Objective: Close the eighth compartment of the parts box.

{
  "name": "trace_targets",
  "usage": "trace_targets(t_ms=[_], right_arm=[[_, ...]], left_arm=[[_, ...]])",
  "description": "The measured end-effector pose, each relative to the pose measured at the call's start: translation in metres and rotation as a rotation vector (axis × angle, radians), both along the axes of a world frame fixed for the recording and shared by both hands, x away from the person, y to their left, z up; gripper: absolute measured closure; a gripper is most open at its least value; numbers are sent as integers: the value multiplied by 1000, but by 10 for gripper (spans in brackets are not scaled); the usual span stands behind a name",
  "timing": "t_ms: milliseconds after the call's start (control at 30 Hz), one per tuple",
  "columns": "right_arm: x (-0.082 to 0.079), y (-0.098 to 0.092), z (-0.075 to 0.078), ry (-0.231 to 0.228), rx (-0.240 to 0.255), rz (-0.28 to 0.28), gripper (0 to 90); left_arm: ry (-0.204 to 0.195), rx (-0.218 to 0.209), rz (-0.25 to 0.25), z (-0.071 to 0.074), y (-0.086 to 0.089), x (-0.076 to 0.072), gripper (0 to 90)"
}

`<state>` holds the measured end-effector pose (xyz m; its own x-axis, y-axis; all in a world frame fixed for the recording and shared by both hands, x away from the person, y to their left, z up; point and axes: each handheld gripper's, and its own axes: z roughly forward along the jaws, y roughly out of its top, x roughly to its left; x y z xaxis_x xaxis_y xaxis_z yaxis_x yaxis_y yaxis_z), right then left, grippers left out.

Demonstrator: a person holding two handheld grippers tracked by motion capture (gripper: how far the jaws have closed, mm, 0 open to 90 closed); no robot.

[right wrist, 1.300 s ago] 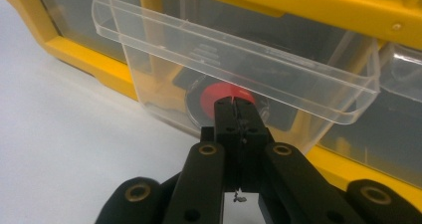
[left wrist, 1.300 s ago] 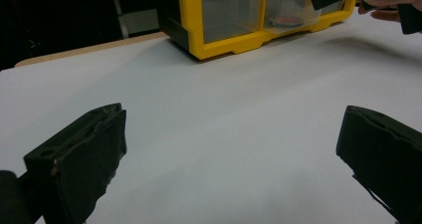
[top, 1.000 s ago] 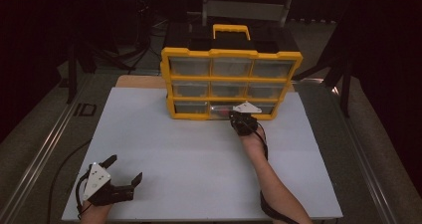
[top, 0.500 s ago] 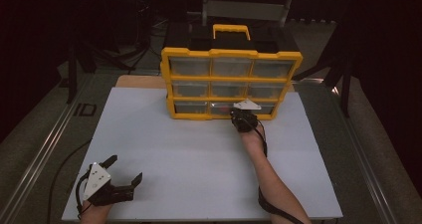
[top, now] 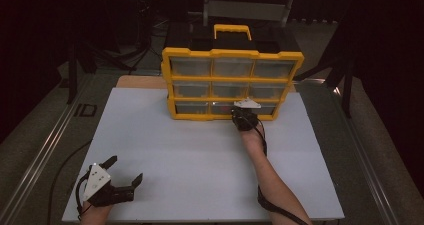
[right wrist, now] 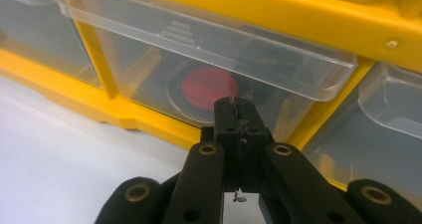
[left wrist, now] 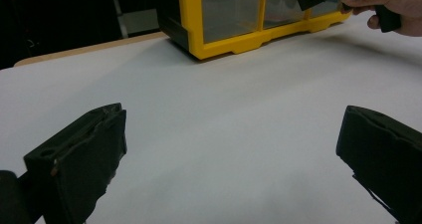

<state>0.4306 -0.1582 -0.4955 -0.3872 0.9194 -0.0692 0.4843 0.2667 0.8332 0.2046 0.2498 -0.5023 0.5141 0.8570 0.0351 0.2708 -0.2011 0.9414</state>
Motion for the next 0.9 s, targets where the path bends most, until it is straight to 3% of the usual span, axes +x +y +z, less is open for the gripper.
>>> trace_targets(t_ms=[100,233,367,400,500,700,767,900], right_arm=[[0,1,1,11,45,3,879],[-1,6,4,47,83,30,699],[-1,7,6,59,104,30,645],[-2,6,7,66,134,38,529],[-4,9,7,77,141,76,372],[-7,13,8,97,170,134,218],[-7,13,9,113,196,160,102],[-10,13,10,108,206,183,81]], left_arm=[[0,0,1,0,1,0,2],[4,-2,2,0,1,1,2],[3,-1,-1,0,0,0,2],[3,-2,-1,0,1,0,2],[5,-5,0,-1,1,1,2],[6,-2,-2,0,0,1,2],[4,-3,-3,0,0,0,2],[5,-7,-1,0,1,0,2]])
